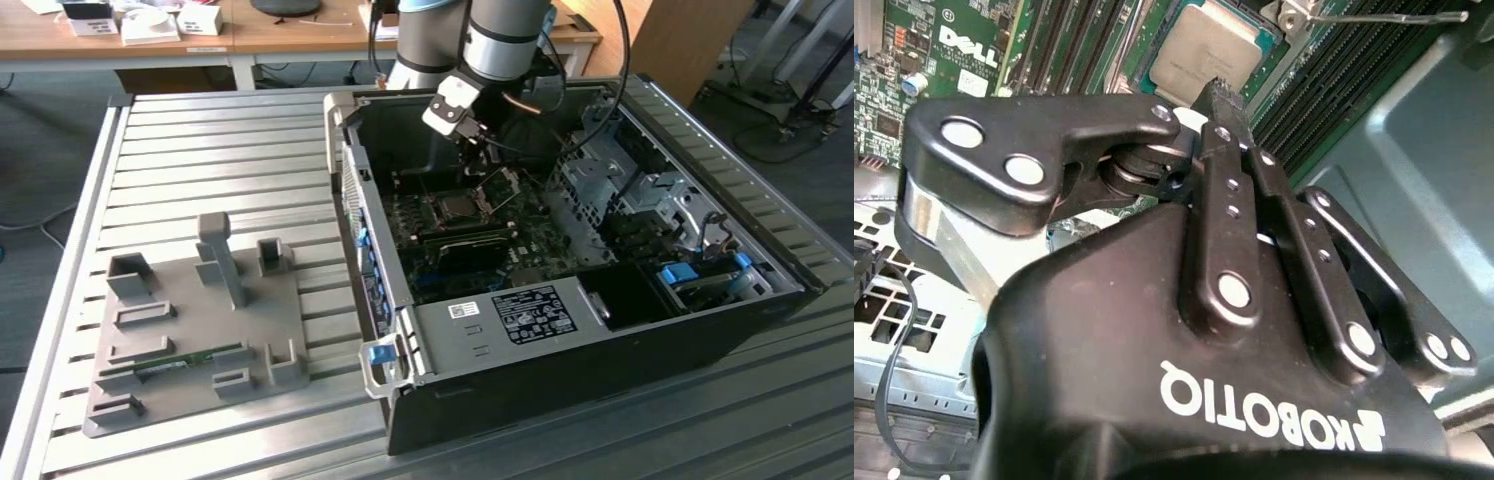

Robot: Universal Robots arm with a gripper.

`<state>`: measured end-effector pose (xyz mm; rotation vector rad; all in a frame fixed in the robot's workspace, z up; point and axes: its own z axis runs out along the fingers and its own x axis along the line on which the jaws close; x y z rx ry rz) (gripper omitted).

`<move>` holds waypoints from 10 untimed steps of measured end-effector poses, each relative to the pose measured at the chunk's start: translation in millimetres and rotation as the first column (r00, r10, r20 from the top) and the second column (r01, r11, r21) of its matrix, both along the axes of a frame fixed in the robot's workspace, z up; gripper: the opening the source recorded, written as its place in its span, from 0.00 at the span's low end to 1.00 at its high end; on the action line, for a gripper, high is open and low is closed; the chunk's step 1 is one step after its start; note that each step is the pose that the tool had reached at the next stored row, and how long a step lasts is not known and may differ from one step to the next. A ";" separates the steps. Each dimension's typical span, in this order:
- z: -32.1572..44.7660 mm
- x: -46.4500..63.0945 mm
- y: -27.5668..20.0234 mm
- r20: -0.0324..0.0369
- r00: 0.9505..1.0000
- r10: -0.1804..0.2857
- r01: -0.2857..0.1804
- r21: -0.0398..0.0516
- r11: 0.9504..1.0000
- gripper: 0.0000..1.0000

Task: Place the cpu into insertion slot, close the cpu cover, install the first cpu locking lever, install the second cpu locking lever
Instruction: 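Close the cpu cover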

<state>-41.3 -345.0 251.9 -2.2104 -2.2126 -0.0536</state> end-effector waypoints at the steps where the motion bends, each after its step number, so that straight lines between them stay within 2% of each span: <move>1: 0.1 0.0 0.0 0.000 1.000 0.000 0.000 0.000 1.000 0.11; 10: 0.2 1.6 0.0 0.000 1.000 0.000 0.000 0.000 1.000 0.11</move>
